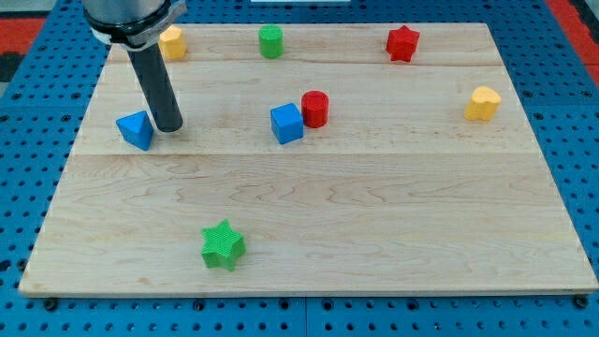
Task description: Slide the blue cube to the bottom left side of the yellow heart
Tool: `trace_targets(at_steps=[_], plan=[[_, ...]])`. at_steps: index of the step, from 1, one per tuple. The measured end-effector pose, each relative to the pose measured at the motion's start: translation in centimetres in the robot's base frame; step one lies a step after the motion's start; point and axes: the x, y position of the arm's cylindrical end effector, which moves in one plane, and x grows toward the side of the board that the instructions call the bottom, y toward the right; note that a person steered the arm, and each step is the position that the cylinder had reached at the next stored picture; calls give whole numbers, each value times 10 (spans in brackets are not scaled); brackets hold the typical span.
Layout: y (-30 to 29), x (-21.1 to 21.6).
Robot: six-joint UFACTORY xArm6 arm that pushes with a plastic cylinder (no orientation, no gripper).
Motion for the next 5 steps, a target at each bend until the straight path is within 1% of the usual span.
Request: trace_targets(at_steps=[3,4,5], plan=[[9,0],[45,-23],[109,-33]])
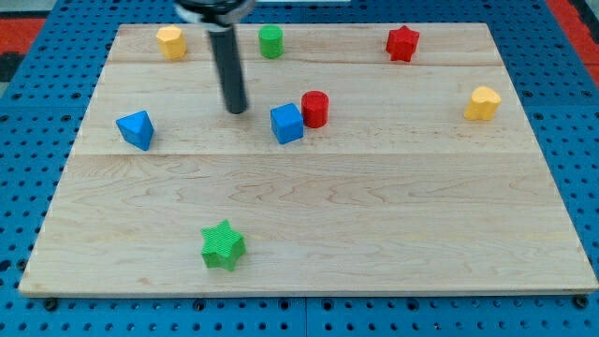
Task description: Slide the blue cube to the bottom left side of the yellow heart
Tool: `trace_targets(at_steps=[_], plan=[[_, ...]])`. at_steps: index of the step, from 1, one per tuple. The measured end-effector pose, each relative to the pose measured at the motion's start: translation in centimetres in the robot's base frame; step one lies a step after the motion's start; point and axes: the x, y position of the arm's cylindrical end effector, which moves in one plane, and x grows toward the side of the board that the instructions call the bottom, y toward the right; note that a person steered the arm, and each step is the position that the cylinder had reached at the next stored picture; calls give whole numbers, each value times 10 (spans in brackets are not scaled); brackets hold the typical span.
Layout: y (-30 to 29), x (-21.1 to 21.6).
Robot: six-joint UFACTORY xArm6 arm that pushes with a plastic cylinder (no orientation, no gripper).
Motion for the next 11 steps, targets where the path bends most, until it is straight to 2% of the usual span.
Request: trace_targets(at_steps=[1,3,5,6,7,8,9,10,11], plan=[[3,27],[143,56],[156,37],[227,30],[244,32],[221,36],[217,98],[269,118],[347,63]])
